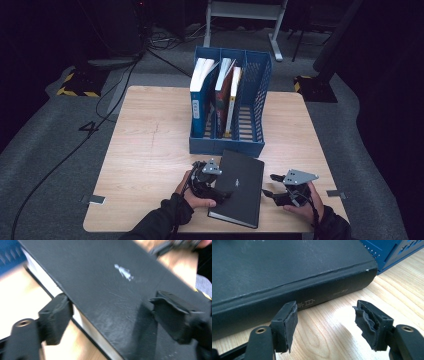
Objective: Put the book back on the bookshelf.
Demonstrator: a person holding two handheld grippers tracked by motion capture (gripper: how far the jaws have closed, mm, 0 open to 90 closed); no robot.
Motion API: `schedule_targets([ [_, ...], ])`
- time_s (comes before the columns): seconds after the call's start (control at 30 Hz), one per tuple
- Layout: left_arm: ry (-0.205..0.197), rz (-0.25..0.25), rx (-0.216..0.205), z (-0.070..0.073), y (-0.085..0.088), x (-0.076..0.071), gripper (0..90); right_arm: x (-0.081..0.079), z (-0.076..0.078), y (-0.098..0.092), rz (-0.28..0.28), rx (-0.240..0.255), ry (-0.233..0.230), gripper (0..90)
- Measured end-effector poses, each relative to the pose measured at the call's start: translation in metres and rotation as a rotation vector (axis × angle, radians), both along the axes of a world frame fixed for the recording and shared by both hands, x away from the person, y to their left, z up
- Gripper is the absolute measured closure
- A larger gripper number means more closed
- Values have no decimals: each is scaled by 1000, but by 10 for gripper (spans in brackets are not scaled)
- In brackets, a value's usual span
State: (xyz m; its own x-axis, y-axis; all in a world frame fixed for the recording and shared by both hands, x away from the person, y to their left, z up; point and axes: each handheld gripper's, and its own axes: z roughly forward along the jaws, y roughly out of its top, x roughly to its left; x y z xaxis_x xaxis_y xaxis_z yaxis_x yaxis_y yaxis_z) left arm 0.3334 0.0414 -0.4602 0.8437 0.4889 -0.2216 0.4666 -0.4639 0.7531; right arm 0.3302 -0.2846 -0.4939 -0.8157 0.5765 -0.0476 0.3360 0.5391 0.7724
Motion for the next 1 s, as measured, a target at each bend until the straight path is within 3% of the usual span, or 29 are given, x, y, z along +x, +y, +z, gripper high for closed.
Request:
schedule_targets([
  [0.07, -9, -11, -31, 6, 0, 1, 324, 0, 0, 0, -3, 7, -1, 347],
  [0.3, 106, -39, -83, 3, -1, 21, 356, 2, 4, -2, -12, 51, -6, 348],
  [0.37, 117, -27, -33, 3, -7, 25, 335, 3, 4, -3, -16, 63, -4, 346],
  [0.43, 103, -5, -19, 1, -10, 25, 344, 2, 4, -3, -16, 55, -8, 347],
  [0.57, 94, -4, -84, 3, -5, 24, 447, 1, 4, -3, -16, 48, -13, 346],
  [0.63, 72, -6, -108, 7, -5, 21, 492, 2, 3, -4, -15, 41, -12, 345],
  [0.77, 47, -1, -167, 10, -6, 14, 555, 3, -1, -4, -23, -9, -6, 346],
  [0.83, 2, -1, -177, 14, -7, 7, 575, 3, -4, -3, -19, -39, -10, 347],
  [1.0, -28, 6, -204, 14, -5, 0, 586, 3, -4, -3, -20, -24, -2, 348],
])
